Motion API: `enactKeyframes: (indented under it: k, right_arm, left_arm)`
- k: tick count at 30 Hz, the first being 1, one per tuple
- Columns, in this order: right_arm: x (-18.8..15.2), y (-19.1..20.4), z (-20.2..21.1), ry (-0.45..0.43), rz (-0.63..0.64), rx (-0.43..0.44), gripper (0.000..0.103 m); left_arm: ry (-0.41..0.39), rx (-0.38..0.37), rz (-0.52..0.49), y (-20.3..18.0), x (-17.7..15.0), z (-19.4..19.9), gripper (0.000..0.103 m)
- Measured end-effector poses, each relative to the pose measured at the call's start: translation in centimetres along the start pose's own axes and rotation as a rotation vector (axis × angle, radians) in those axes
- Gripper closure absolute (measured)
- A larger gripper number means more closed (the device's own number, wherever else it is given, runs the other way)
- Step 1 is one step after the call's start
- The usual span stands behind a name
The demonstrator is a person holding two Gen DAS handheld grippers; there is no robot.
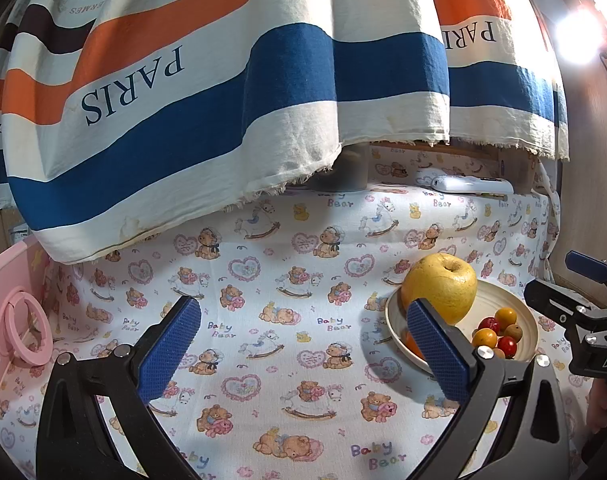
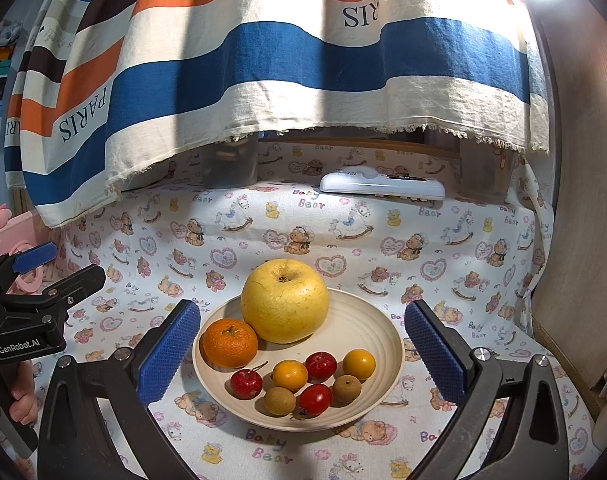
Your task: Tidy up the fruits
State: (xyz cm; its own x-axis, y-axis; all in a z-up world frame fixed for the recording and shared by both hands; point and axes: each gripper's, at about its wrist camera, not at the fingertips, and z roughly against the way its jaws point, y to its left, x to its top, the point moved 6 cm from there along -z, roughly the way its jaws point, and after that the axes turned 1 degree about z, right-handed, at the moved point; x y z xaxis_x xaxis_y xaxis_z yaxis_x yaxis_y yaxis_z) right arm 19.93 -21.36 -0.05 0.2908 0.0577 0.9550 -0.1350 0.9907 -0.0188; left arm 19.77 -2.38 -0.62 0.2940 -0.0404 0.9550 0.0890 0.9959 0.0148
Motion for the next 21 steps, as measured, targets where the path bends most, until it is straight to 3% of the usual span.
enactKeyframes:
  k: [21]
  right_arm:
    - [-0.11,-0.33,-0.05,0.006,-0.005,-0.02,0.001]
  left_arm:
    - [0.003,0.0,-0.001,0.12,-0.17,-0.03,0.0]
